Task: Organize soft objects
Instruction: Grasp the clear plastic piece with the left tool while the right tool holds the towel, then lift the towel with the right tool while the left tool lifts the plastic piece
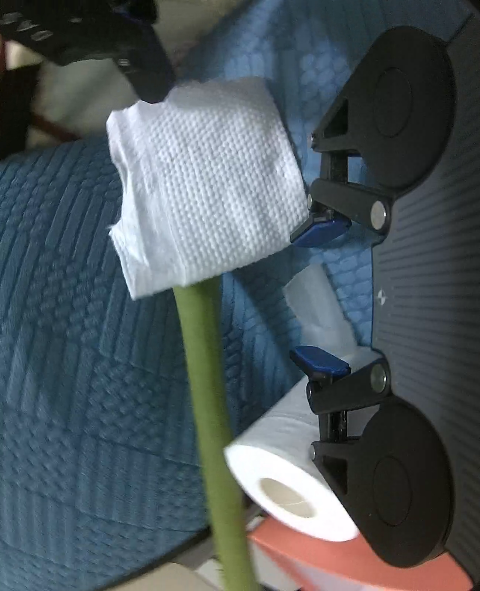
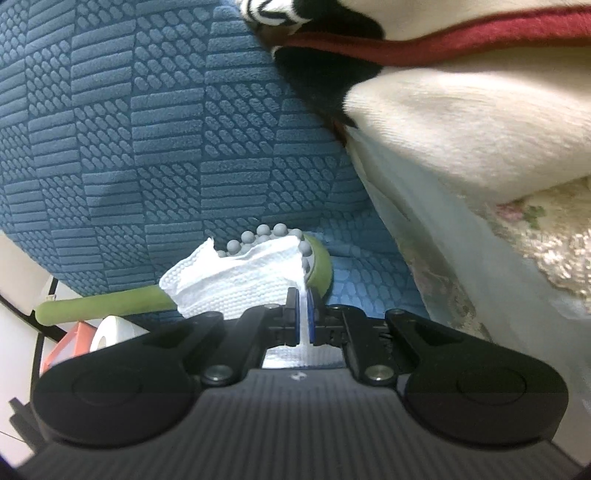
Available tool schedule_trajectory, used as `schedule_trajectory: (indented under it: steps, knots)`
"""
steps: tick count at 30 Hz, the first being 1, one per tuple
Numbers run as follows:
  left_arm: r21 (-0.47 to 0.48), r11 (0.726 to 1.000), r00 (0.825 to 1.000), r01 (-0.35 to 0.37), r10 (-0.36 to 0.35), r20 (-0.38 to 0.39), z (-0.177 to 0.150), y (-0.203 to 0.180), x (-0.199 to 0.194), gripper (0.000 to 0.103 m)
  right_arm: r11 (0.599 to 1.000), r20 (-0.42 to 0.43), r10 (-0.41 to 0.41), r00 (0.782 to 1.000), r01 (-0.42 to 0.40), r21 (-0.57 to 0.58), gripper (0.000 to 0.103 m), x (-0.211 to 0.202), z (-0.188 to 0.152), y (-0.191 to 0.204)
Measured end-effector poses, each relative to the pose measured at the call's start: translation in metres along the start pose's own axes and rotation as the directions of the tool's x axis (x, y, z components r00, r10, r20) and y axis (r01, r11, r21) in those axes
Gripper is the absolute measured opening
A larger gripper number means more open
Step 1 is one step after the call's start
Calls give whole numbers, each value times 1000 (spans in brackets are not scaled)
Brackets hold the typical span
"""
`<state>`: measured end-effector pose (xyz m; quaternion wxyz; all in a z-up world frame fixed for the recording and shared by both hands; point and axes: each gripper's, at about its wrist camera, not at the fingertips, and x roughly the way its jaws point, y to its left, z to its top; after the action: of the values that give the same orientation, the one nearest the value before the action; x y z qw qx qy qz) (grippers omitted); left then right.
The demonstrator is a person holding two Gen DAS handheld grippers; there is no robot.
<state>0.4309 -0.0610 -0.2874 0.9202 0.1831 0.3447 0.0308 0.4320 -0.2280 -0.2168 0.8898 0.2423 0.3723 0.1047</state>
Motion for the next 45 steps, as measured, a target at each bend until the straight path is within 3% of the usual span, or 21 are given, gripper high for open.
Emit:
schedule_trajectory:
  steps: [7,13,14,15,17,22,26,36,45]
  knots:
    - [13,1000,999,-1,2,-46,4,-1,11,55,1000,-27,-13,1000,13,16,7,10,-5,1]
    - [-11,1000,998,3,-4,-65,-1,10,15,26,997,-79,16,997,-10,74,14,23,-7,-3]
    - [-2,1000,998,-5,5,-63,-2,8,15,10,997,-85,16,996,-9,76,24,26,-8,-3]
    - [15,999,997,-31,31,-70,-3,6,16,10,997,-91,20,996,-14,75,32,28,-8,-2]
    - [23,999,997,-42,43,-58,-5,7,19,8,997,-90,33,995,-27,70,60,29,-10,0]
    - [-55,998,999,-20,18,-45,-4,22,12,6,999,-99,38,994,-38,0,63,39,-10,15]
    - [-122,993,999,7,-13,-48,-1,35,12,6,997,-122,36,992,-45,-66,81,53,-13,31]
    - [-273,956,993,104,-117,-30,1,54,-9,6,964,-127,-14,992,-20,-266,88,75,-27,69]
    - [-356,924,984,142,-170,-49,-6,63,-10,6,967,-131,-59,990,24,-254,88,100,-29,66]
